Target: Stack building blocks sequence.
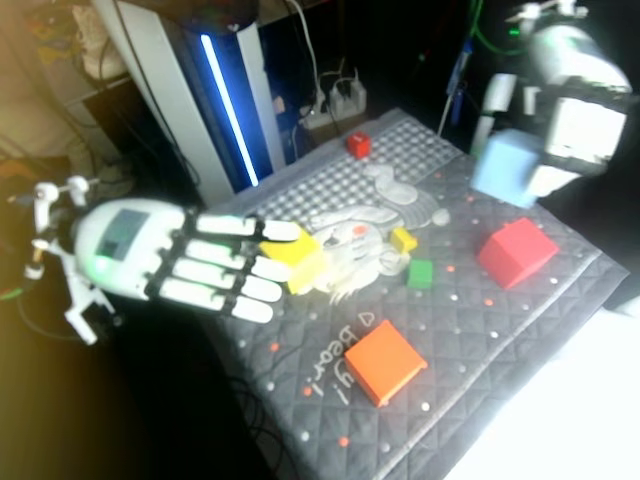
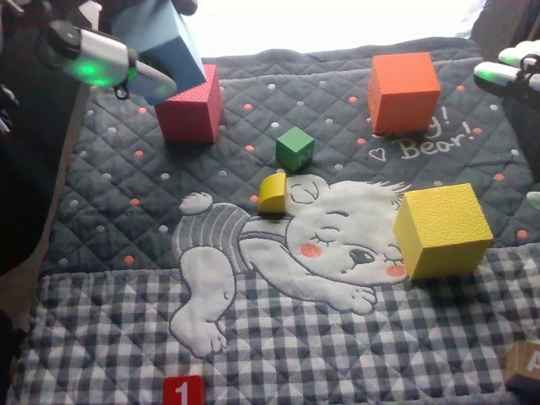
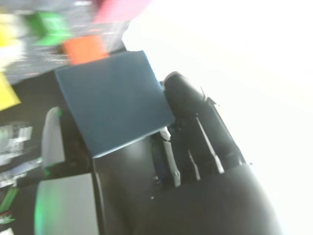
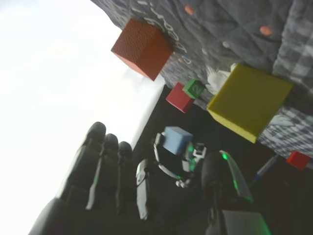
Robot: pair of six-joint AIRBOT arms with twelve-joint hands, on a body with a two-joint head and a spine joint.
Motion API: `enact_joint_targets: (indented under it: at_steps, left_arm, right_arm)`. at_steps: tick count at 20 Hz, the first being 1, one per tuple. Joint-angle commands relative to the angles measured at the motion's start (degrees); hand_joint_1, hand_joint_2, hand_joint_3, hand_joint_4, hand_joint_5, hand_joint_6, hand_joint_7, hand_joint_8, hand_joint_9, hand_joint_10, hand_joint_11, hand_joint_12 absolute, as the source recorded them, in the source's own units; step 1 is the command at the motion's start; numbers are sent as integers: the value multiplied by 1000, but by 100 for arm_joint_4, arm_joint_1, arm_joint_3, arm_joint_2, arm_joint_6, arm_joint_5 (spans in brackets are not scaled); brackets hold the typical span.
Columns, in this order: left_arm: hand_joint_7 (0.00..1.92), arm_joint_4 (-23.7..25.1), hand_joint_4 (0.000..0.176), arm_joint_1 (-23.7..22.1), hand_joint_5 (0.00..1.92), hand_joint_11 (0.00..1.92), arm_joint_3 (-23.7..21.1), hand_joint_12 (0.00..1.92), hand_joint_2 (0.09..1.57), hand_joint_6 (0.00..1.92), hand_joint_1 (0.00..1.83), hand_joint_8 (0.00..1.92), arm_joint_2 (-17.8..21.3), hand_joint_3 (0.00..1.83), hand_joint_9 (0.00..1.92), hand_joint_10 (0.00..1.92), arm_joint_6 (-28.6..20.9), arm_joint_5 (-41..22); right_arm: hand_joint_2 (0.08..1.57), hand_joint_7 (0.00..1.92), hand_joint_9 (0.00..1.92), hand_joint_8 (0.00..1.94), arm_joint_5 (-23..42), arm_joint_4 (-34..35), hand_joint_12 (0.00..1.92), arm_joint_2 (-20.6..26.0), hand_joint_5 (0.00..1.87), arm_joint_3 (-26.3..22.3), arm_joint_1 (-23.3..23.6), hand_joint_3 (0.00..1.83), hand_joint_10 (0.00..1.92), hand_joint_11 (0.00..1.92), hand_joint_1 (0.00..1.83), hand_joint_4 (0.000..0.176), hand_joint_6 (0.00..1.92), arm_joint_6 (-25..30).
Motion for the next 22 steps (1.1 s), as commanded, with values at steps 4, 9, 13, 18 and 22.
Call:
enact_joint_targets:
  at_steps: [4, 9, 13, 18, 22]
  left_arm:
    - [1016, -156, 0, -251, 1299, 811, 317, 1294, 1062, 134, 1397, 983, -298, 0, 1000, 1206, 165, -144]
    - [983, -347, 0, -425, 1123, 892, 616, 1017, 1073, 544, 1392, 964, -515, 2, 1004, 1134, 559, 321]
    - [1017, -457, 0, -428, 1308, 896, 751, 1144, 1057, 78, 1399, 979, -588, 1, 1034, 1162, 614, 458]
    - [1082, -500, 0, -442, 1353, 887, 851, 1047, 1034, 59, 1400, 830, -676, 0, 1085, 1055, 615, 477]
    - [1075, -500, 0, -514, 1354, 853, 926, 1074, 1038, 56, 1399, 826, -778, 0, 1077, 1078, 637, 524]
  right_arm:
    - [1206, 84, 113, 2, 695, 166, 115, -12, 0, 40, 46, 1, 6, 154, 728, 176, 0, -1]
    - [1199, 137, 183, 2, 694, 162, 311, -62, 0, 65, 46, 0, 3, 133, 743, 176, 0, -1]
    - [1202, 143, 185, 0, 693, 162, 471, -77, 0, 70, 45, 2, 0, 49, 765, 175, 0, -1]
    - [1202, 125, 187, 0, 694, 162, 554, -110, 0, 88, 43, 0, 1, 37, 783, 168, 0, -1]
    - [1196, 143, 217, 7, 694, 163, 565, -125, 0, 99, 43, 0, 10, 66, 760, 176, 0, -1]
